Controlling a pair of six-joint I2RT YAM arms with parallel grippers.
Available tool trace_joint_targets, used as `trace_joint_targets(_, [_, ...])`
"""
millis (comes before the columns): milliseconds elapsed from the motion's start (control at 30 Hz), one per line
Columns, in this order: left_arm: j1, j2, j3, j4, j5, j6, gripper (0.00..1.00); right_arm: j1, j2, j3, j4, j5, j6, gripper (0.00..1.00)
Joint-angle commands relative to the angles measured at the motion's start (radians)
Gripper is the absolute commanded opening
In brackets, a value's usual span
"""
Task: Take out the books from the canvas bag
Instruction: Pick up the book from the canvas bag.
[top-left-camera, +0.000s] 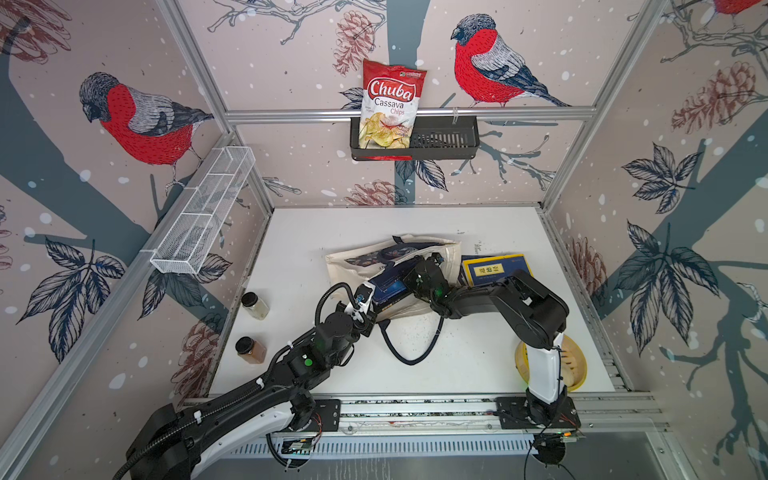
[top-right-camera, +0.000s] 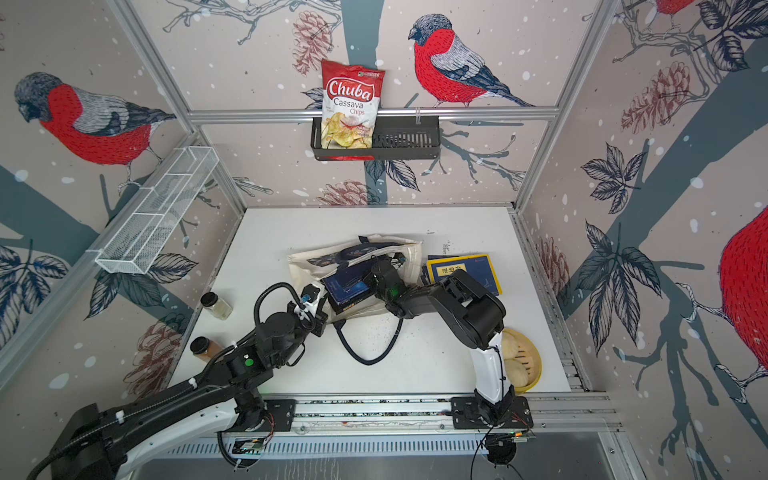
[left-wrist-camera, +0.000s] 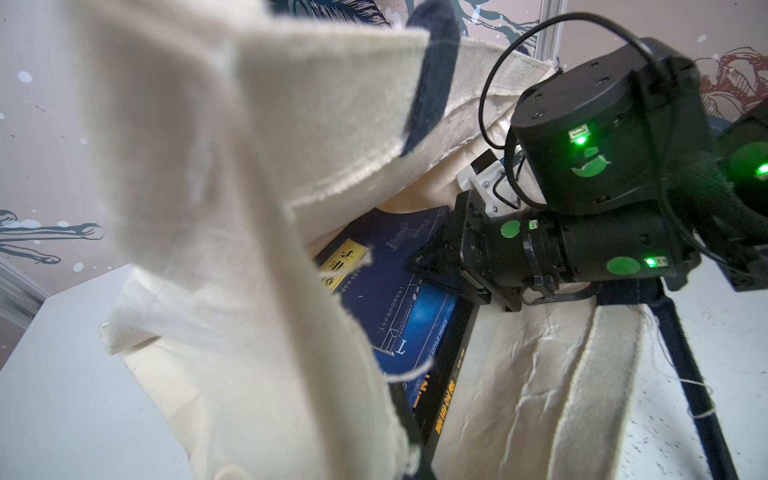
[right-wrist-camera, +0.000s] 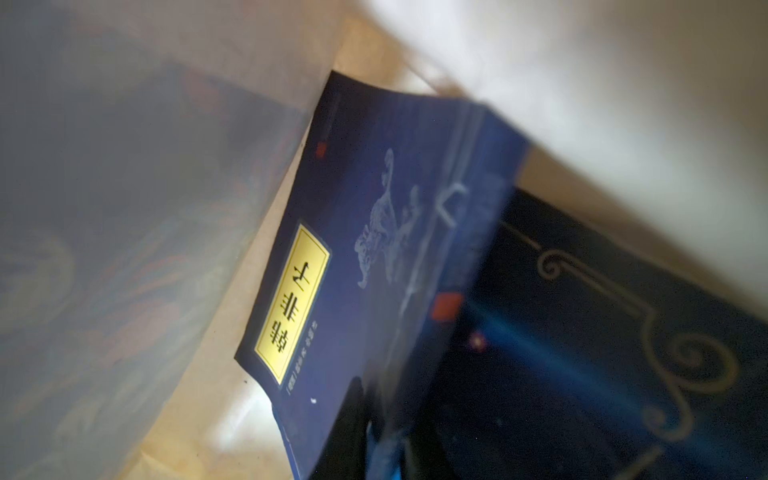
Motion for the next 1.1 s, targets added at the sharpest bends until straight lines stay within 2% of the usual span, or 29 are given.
trace_joint_targets(0, [-0.004,-0.004,0.001,0.087,0.029,0.011,0.00,-0.007,0.003,0.007,0.024,0.013,-0.044,0.08])
trace_joint_targets(100, [-0.004,-0.008,0.001,0.087,0.030,0.014,0.00,-0.003,-0.026,-0.008,0.034,0.012,-0.063,0.00])
trace_joint_targets(267, [-0.005,-0.006,-0.001,0.089,0.032,0.017,0.00,0.027,-0.131,-0.072,0.057,0.030,-0.101,0.00])
trace_joint_targets(467, [-0.006,-0.004,0.002,0.085,0.025,0.017,0.00,0.098,-0.297,-0.152,0.009,0.117,-0.176,0.00])
trace_joint_targets(733, [-0.007,-0.006,0.004,0.083,0.023,0.016,0.00,0.140,-0.510,-0.272,-0.058,0.180,-0.265,0.00])
trace_joint_targets(900, [-0.008,-0.009,0.002,0.084,0.014,0.016,0.00,0.178,-0.671,-0.340,-0.112,0.254,-0.342,0.00])
trace_joint_targets(1067, [-0.006,-0.006,0.004,0.082,0.010,0.014,0.00,0.209,-0.853,-0.398,-0.171,0.270,-0.423,0.00])
